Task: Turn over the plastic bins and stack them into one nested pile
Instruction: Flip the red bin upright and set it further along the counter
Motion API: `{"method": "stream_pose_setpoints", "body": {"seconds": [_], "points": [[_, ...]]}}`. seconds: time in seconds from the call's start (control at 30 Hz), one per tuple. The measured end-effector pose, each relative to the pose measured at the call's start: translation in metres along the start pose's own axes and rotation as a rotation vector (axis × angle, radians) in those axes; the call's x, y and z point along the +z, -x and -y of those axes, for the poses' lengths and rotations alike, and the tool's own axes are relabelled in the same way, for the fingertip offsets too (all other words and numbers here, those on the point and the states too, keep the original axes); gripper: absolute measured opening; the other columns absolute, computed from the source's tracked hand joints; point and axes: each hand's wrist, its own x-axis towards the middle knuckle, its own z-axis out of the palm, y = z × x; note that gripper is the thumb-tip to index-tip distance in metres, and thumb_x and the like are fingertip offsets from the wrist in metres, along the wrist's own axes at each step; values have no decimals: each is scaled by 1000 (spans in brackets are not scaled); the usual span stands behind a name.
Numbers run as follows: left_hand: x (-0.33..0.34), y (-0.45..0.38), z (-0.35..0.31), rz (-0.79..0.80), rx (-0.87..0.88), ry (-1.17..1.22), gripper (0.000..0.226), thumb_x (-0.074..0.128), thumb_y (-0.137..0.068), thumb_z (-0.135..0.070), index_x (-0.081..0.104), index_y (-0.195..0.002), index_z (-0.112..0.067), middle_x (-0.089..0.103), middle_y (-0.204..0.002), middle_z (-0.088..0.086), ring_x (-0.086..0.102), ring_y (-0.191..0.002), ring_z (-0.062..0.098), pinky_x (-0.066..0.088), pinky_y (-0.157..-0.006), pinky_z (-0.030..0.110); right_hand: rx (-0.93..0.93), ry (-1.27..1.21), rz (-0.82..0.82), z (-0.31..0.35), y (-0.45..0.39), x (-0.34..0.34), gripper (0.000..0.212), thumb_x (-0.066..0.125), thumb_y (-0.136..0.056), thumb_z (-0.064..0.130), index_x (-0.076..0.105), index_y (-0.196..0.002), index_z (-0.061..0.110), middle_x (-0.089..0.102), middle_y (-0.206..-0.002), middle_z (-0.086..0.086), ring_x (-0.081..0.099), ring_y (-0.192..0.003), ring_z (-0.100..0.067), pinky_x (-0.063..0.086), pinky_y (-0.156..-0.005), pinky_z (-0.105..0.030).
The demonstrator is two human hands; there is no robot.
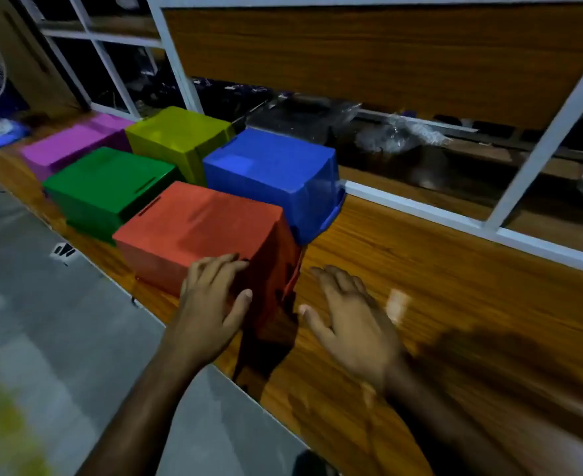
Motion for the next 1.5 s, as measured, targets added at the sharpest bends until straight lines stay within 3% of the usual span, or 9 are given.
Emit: {"method": "stream_pose_setpoints", "body": {"seconds": [0.17,0.37,0.5,0.6,0.7,1.17,1.23,1.37,1.5], "points": [[-4,-53,41,144,112,-33,51,42,-88,-37,53,-135,-19,53,-138,1,44,-124,24,42,-100,47,-22,-69,67,12,-41,19,59,37,-94,59,19,-148,47,18,-161,3,23,-145,-20,40,-108,-50],[-6,-102,87,211,315,87,58,43,-76,-24,60,-129,-11,63,-127,8,53,-114,25,38,-101,32,-51,40,40,52,-82,48,71,46,-84,65,22,-147,46,5,-164,6,10,-150,-20,31,-115,-47],[1,-107,105,175,362,60,49,45,-81,-30,67,-125,-22,63,-129,-1,55,-114,23,41,-93,40,-39,70,4,75,-98,66,84,48,-73,74,36,-145,33,25,-160,5,12,-151,-16,18,-120,-40],[3,-104,108,171,427,62,46,46,-86,-30,65,-127,-21,62,-131,-1,52,-116,22,41,-94,42,-44,132,-91,77,-101,69,78,66,-68,65,51,-132,24,45,-147,0,34,-142,-20,35,-112,-43],[4,-103,106,196,476,47,45,45,-88,-33,63,-128,-23,61,-134,0,50,-118,22,39,-96,44,-18,65,-107,77,-93,65,72,77,-67,54,53,-127,24,46,-144,0,37,-138,-20,41,-107,-44],[28,-68,-5,344,652,123,48,45,-93,-47,55,-137,-30,50,-145,-6,39,-129,15,37,-107,40,95,160,-193,13,43,10,66,70,-69,60,55,-124,27,45,-145,6,40,-136,-15,41,-106,-34],[35,-63,-24,331,630,119,50,45,-91,-49,55,-137,-30,50,-145,-4,40,-129,16,38,-107,42,125,191,-207,-9,73,-1,69,72,-68,56,56,-128,28,44,-148,8,38,-139,-12,35,-110,-26],[46,-67,-53,309,521,56,57,36,-89,-57,53,-138,-34,45,-150,-3,36,-135,19,32,-110,45,213,140,-188,-60,136,-31,74,63,-73,54,45,-143,38,32,-158,16,19,-150,-9,33,-115,-40],[55,-74,-69,377,430,-32,66,29,-88,-67,31,-148,-43,22,-163,2,19,-148,24,17,-116,45,231,78,-258,-100,182,-60,64,72,-82,35,47,-140,48,32,-156,23,14,-152,-12,32,-115,-40]]}}
